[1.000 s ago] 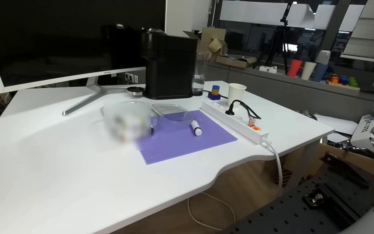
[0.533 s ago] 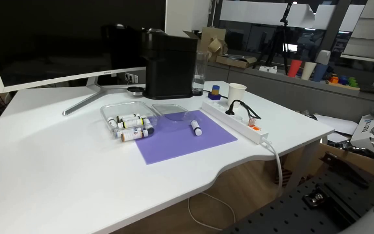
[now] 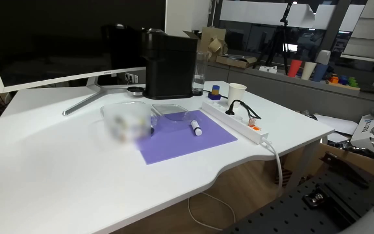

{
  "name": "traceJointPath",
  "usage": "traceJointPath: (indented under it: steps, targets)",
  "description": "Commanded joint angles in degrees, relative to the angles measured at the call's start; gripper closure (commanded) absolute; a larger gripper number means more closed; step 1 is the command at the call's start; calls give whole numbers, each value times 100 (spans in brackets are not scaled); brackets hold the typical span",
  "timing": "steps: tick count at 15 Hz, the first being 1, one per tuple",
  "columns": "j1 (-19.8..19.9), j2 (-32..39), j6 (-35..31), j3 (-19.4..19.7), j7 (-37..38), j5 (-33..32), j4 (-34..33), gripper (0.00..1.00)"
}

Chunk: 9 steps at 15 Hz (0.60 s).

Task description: Close the box

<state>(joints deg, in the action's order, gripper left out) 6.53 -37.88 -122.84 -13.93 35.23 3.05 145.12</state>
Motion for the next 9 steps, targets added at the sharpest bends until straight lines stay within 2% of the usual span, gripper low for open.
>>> traceJointPath:
  steps: [1,5,9]
  targets:
    - [380,89,-859,282,470,-37,470,0]
    - [540,632,-1770,697,443,346,726,0]
    - [98,1326,-2343,1373,-351,1315,792,0]
